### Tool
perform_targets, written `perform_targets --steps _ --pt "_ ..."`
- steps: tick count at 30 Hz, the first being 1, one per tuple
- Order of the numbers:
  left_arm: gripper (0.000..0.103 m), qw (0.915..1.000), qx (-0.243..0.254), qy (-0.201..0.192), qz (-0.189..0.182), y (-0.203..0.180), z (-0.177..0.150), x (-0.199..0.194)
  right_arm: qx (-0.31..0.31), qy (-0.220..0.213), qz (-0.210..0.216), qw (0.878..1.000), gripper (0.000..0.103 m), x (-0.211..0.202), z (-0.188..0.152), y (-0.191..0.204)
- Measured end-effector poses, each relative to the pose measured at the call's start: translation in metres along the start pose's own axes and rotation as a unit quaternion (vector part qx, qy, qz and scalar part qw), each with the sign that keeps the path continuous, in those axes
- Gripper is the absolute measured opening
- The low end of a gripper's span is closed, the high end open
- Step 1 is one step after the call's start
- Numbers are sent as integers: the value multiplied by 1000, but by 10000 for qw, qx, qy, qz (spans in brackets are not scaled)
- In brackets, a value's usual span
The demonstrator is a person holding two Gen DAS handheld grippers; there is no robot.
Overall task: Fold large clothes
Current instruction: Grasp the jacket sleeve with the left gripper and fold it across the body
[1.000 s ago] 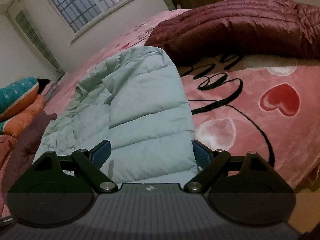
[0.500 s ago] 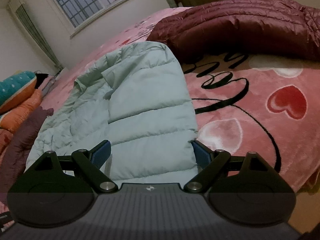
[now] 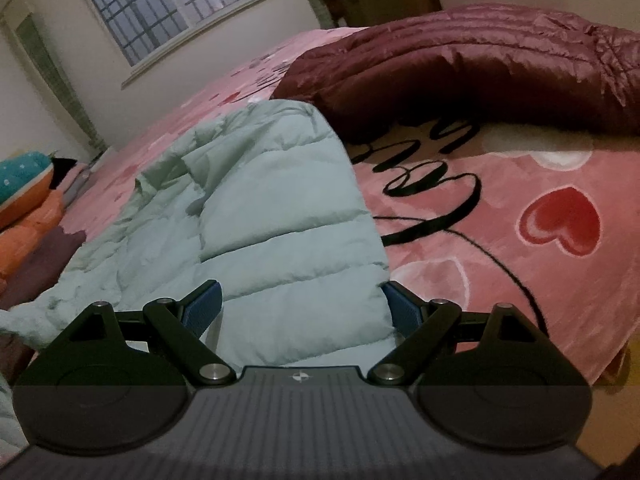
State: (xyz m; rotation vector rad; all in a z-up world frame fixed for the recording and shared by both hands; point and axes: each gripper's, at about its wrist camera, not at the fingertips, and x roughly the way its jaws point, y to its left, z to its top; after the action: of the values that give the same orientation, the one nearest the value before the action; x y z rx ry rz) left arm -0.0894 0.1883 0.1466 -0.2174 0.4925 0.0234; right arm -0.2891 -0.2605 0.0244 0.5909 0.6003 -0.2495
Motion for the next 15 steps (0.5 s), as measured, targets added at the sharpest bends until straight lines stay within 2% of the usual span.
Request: perform_targets --steps 4,7,13,15 --pt "3 9984 322 -39 468 13 28 34 73 -122 -181 9997 103 1 2 -3" --pt "3 9953 558 50 793 19 36 60 142 -204 -349 9991 103 2 5 -7" --pt "4 9816 1070 468 1511 34 23 105 182 -284 -568 9978 103 5 9 -11" --pt "13 9776 1186 569 1642 37 17 111 161 -302 -633 9974 103 5 8 -9"
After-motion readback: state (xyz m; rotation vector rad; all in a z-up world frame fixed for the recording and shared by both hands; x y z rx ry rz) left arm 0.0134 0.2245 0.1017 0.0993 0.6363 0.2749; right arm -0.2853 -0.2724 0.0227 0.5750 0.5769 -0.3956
